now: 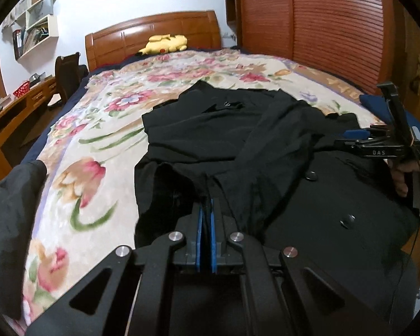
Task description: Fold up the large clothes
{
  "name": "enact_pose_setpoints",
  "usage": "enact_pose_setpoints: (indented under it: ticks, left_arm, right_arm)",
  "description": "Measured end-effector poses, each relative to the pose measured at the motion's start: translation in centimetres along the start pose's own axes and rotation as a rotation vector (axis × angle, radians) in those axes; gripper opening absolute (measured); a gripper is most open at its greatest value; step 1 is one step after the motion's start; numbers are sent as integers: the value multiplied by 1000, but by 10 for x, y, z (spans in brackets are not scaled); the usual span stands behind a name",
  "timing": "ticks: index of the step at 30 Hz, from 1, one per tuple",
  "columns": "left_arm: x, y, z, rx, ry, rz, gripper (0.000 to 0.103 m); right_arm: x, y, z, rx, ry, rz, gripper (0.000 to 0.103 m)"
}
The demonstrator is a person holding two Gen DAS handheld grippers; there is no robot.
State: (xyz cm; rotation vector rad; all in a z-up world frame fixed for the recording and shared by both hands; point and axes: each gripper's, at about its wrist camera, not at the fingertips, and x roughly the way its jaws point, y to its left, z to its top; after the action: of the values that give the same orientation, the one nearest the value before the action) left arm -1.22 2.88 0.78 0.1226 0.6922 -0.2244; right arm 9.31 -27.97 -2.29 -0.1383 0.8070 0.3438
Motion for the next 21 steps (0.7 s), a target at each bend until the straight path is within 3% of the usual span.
enact_pose_setpoints:
  ticks: [9, 16, 21]
  left_arm:
    - [-31, -26, -37, -15, -18, -79, 0]
    - [-55, -38, -65, -18, -14, -57, 2]
    - [-85, -31, -70, -58, -48, -71, 12]
  right_arm:
    - [-53, -10, -40, -18, -34, -35, 57]
    - [-74, -11, -61, -18, -29, -49, 57]
    - [-91, -5, -70, -29, -41, -47, 57]
